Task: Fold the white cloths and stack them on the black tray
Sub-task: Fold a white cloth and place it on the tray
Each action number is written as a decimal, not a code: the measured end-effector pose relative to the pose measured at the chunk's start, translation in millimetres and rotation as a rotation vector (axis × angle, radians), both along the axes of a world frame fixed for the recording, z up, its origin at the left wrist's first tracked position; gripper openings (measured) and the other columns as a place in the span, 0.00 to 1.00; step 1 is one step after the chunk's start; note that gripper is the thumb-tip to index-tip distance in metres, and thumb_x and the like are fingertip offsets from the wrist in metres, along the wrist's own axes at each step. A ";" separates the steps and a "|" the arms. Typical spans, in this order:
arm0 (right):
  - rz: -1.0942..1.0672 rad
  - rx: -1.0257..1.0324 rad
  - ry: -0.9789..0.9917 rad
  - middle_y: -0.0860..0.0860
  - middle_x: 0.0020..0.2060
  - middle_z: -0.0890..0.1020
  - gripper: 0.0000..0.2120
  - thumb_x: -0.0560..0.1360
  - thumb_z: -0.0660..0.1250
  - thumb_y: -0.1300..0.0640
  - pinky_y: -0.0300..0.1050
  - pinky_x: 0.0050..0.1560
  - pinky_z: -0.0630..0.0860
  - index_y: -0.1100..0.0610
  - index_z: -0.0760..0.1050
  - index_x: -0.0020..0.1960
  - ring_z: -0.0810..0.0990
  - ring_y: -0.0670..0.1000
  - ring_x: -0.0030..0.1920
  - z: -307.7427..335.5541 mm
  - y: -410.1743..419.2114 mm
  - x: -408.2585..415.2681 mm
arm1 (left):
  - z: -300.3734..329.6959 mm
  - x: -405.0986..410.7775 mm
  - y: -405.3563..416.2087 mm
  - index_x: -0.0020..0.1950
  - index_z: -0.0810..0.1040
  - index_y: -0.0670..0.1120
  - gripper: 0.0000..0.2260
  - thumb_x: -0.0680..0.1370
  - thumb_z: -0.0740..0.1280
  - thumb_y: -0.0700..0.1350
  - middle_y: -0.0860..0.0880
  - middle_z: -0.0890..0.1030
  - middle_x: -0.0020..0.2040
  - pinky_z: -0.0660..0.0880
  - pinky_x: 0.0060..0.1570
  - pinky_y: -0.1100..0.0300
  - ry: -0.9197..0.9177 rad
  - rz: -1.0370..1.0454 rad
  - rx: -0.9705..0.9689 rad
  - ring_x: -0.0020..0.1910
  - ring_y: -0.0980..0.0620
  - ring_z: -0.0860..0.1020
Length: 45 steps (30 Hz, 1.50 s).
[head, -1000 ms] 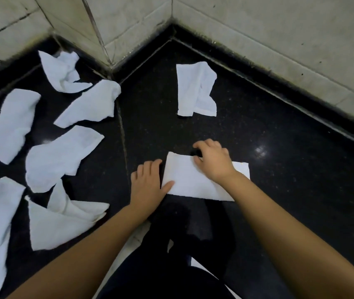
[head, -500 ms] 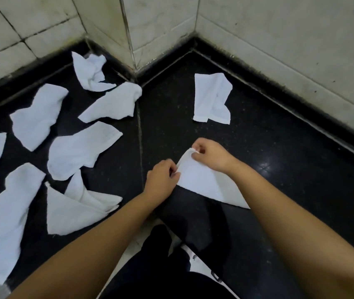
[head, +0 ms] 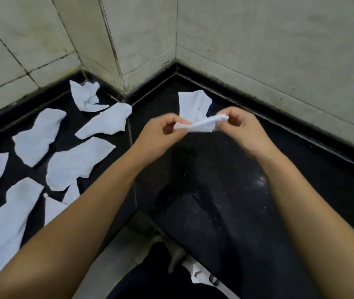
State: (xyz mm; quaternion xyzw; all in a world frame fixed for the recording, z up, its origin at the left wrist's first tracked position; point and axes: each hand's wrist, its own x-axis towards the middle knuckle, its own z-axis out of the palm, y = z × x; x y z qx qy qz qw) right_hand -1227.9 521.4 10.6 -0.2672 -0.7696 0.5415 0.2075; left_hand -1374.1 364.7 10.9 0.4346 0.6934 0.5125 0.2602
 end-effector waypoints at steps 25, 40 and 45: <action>-0.208 -0.066 -0.577 0.49 0.43 0.78 0.04 0.77 0.64 0.59 0.38 0.42 0.73 0.54 0.76 0.44 0.75 0.47 0.41 -133.2 9.0 -17.6 | -139.0 -30.8 58.1 0.45 0.76 0.50 0.04 0.77 0.64 0.42 0.52 0.78 0.46 0.72 0.46 0.61 0.167 -0.091 -0.603 0.45 0.53 0.76; -0.254 0.110 -0.955 0.57 0.54 0.78 0.18 0.78 0.61 0.48 0.52 0.51 0.76 0.61 0.70 0.60 0.78 0.57 0.53 -140.3 -17.8 -11.6 | -154.9 9.5 27.6 0.62 0.70 0.43 0.20 0.79 0.58 0.57 0.45 0.73 0.60 0.65 0.61 0.50 0.469 0.149 -0.821 0.61 0.46 0.70; -0.240 0.158 -1.074 0.55 0.54 0.79 0.13 0.77 0.59 0.53 0.52 0.59 0.72 0.59 0.73 0.56 0.78 0.57 0.54 -135.7 -27.3 -20.3 | -149.8 19.4 41.5 0.61 0.71 0.43 0.16 0.79 0.60 0.51 0.44 0.69 0.63 0.64 0.62 0.50 0.457 0.140 -0.917 0.64 0.44 0.66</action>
